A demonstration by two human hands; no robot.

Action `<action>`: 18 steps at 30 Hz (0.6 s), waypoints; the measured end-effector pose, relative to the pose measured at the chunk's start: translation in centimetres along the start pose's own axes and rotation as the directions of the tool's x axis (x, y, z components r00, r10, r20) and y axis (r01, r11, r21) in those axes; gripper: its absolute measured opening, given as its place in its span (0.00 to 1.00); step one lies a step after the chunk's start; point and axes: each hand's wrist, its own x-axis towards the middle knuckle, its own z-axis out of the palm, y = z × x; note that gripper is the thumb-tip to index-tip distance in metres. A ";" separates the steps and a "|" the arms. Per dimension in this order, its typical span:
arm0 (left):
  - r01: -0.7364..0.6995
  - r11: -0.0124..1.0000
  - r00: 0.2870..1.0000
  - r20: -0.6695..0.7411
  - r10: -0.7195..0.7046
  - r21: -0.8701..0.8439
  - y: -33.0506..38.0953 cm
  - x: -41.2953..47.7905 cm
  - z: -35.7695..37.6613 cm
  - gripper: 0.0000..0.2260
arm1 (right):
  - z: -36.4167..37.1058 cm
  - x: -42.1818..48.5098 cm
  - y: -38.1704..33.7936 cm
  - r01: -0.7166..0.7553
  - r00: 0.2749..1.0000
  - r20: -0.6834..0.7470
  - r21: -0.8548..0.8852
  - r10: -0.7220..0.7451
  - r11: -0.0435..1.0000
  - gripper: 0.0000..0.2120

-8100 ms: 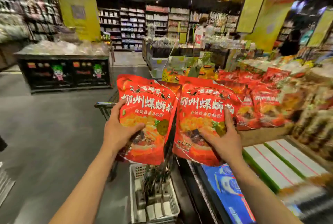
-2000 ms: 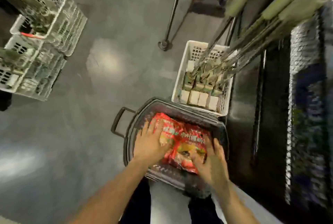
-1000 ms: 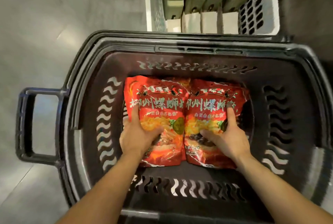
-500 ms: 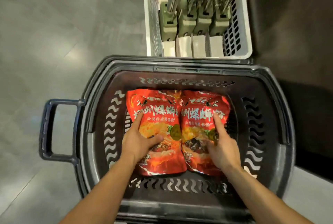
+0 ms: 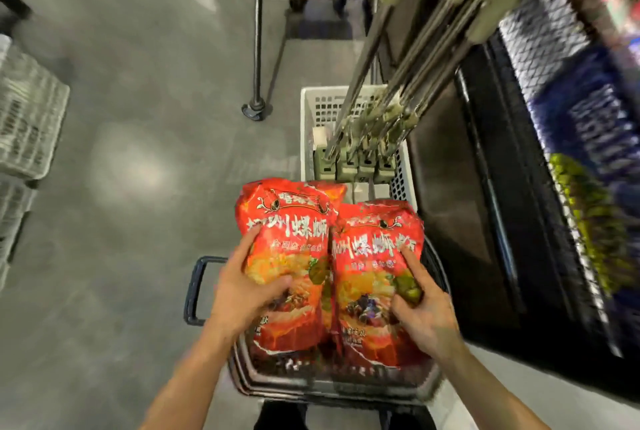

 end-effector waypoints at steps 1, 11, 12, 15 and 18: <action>-0.052 0.999 0.999 -0.005 0.052 -0.014 2.3 -0.3 -0.9 0.43 | -1.2 -0.4 -2.3 0.014 1.000 -0.024 0.047 -0.013 0.999 0.43; -0.498 0.856 0.867 -0.059 0.495 -0.142 29.9 -3.4 -9.2 0.44 | -16.2 -4.9 -29.2 0.432 0.865 -0.358 0.173 -0.352 0.885 0.40; -0.531 0.832 0.847 -0.056 0.529 -0.162 32.4 -4.0 -9.6 0.44 | -17.9 -5.7 -31.1 0.466 0.841 -0.393 0.175 -0.373 0.867 0.40; -0.606 0.759 0.788 -0.051 0.613 -0.238 39.1 -6.1 -10.1 0.42 | -22.9 -8.3 -35.3 0.507 0.768 -0.508 0.110 -0.390 0.855 0.40; -0.643 0.703 0.739 -0.003 0.674 -0.304 44.8 -8.6 -9.2 0.44 | -28.0 -11.2 -37.3 0.552 0.695 -0.590 0.070 -0.411 0.831 0.40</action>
